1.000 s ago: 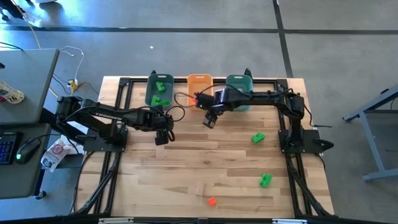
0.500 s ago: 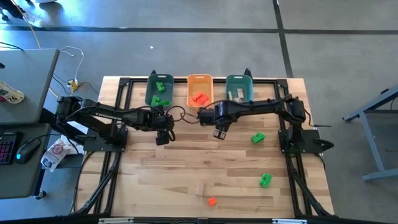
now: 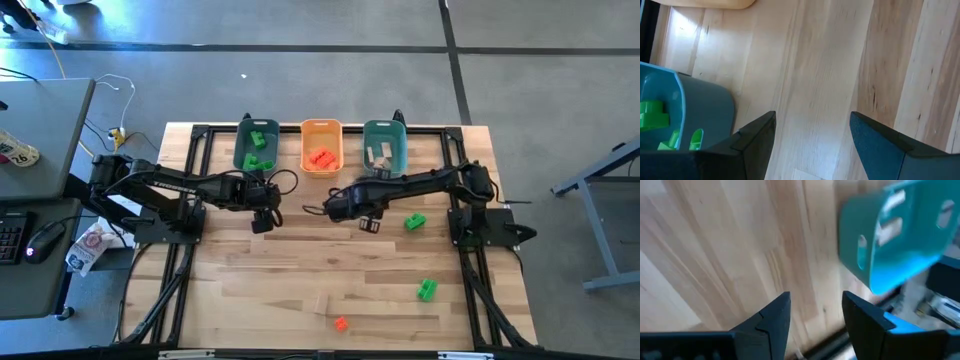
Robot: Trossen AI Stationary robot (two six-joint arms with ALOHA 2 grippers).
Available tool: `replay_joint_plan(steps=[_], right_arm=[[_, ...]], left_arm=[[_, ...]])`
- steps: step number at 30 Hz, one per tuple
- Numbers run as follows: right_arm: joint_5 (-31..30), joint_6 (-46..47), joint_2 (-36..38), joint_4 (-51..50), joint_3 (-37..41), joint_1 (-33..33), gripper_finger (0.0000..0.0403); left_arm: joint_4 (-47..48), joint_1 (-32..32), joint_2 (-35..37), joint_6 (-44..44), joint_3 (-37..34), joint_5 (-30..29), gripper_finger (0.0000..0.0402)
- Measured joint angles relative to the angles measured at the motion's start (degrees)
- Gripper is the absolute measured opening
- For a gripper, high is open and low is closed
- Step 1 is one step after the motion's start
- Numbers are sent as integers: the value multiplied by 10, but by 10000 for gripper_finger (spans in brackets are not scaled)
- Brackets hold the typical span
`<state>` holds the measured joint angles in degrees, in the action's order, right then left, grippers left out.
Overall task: Sort & place blocks by color
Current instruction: Put the green game piece into the dark blue bin
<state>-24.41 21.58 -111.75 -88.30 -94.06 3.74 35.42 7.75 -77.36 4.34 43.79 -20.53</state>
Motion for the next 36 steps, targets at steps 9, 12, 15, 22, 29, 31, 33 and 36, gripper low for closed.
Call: replay_joint_plan(steps=[9,12,15,22,29,31,33,36], right_arm=[[6,26,35,-8,57,17,162],[15,54,72,-3,106,17,162],[32,77,114,10,148,17,162],[69,90,208,28,214,17,162],[97,83,283,26,257,15,164],[99,80,293,26,265,15,169],[99,78,298,26,274,15,179],[111,53,298,28,287,15,203]], left_arm=[[-11,0,0,0,0,0,241],[-11,0,0,-1,0,0,241],[-12,0,0,-10,0,4,241],[-26,0,0,-15,0,4,241],[-27,0,0,-15,0,7,241],[-27,0,0,-15,0,7,241],[-27,0,0,-15,0,7,241],[-27,0,0,-15,0,7,241]])
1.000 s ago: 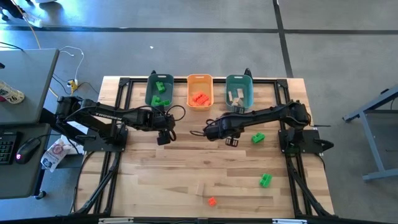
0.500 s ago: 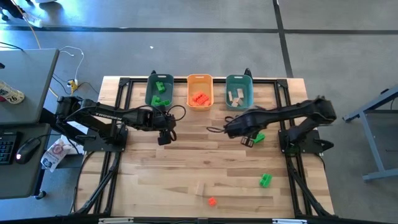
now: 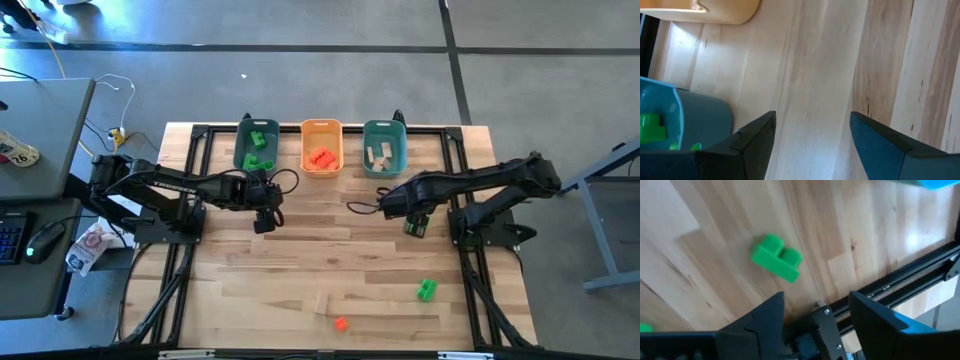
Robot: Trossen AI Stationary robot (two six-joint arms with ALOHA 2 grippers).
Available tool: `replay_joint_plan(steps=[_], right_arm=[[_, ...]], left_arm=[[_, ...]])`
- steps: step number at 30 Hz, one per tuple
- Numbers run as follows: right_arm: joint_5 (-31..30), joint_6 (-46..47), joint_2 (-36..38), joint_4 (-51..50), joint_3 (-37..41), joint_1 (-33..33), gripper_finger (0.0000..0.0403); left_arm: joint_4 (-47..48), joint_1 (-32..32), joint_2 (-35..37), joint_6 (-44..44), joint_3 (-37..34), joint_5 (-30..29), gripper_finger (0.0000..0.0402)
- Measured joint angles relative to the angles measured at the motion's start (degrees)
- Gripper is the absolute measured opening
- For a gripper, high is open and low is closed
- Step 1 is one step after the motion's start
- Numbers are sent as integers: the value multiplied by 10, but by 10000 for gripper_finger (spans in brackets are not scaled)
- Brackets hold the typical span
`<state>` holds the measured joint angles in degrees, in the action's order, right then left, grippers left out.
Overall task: Sort & place blocks by color
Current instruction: Put the green game piece into the dark blue bin
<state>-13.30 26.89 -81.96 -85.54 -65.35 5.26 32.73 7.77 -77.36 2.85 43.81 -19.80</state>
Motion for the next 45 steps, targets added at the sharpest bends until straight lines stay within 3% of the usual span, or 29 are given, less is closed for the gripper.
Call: replay_joint_plan(steps=[6,15,28,45], right_arm=[[29,-80,-2,28,47,0,251],[50,-198,-3,99,119,2,259],[62,-242,-12,186,130,2,259],[43,-258,-146,194,130,1,259]], left_arm=[[0,0,0,1,0,2,241],[0,0,0,0,0,4,241],[0,0,0,0,0,4,241],[1,0,0,0,0,4,241]])
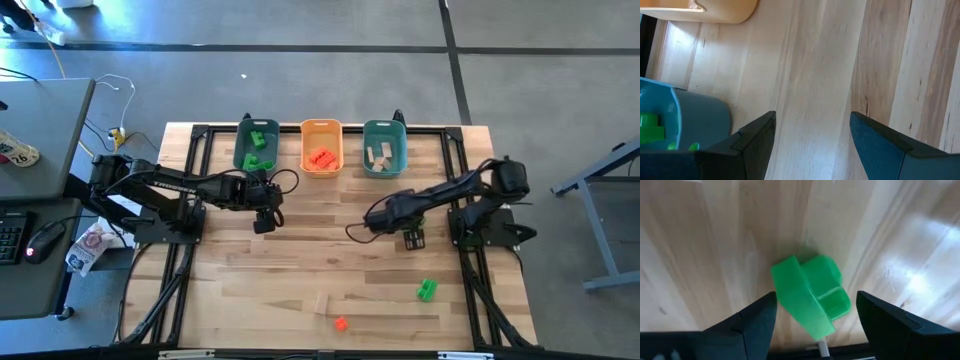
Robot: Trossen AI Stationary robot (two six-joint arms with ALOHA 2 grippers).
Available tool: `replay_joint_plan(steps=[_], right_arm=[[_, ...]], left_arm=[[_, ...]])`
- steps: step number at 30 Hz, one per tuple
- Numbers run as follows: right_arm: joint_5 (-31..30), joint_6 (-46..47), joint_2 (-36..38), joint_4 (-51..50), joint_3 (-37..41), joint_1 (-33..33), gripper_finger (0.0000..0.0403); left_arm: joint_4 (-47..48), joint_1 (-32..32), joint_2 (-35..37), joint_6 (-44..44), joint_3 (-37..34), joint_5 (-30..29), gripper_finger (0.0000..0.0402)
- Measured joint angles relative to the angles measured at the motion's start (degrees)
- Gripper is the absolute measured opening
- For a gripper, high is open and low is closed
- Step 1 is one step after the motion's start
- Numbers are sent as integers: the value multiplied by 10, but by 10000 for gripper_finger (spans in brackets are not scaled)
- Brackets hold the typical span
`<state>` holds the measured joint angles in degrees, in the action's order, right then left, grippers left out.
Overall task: Sort & place blocks by color
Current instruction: Put the green game piece into the dark blue bin
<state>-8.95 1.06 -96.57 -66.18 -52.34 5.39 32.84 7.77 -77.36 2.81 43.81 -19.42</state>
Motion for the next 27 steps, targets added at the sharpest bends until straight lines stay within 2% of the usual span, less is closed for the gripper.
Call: replay_joint_plan(steps=[7,10,18,27], right_arm=[[6,4,-47,8,0,-1,259],[11,4,-64,9,-2,-1,245],[25,36,-72,3,-1,-1,127],[64,86,-55,13,-1,-1,126]], left_arm=[[1,0,0,-1,0,0,241],[1,0,0,-10,0,0,241],[1,0,0,-11,0,0,241],[1,0,0,-11,0,5,241]])
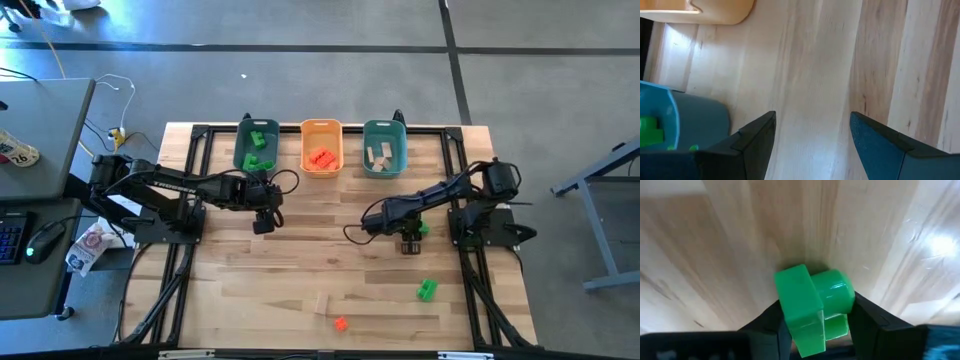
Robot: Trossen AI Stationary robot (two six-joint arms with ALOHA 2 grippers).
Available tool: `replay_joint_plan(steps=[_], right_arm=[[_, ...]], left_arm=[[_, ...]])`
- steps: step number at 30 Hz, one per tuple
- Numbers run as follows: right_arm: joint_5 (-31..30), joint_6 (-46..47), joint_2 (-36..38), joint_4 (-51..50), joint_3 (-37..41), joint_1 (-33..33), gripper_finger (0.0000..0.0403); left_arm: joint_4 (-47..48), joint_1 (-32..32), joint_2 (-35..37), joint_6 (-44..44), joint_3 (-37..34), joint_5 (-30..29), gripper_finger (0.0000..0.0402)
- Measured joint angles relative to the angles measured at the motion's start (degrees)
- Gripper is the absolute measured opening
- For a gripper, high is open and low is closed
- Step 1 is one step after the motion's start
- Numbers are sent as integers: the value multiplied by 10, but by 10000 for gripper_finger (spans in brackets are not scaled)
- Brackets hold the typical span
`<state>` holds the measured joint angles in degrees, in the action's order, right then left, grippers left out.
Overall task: Sort & place blocks by color
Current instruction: Put the green game piece into the dark blue bin
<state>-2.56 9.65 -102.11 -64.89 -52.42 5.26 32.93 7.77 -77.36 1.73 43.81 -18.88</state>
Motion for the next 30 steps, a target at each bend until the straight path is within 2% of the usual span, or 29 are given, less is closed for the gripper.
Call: replay_joint_plan(steps=[3,6,11,15,24,30], right_arm=[[9,25,19,8,-1,0,120],[10,55,42,17,-12,0,73],[9,90,69,63,-44,0,34],[-31,103,75,84,-73,0,1],[-32,113,75,77,-116,0,34],[-30,132,75,72,-131,-3,83]], left_arm=[[0,0,0,-2,0,10,241],[-2,0,0,-16,0,26,241],[-15,0,0,-30,0,39,241],[-30,0,0,-39,0,39,241],[-33,0,0,-40,0,48,241],[-33,0,0,-40,0,48,241]])
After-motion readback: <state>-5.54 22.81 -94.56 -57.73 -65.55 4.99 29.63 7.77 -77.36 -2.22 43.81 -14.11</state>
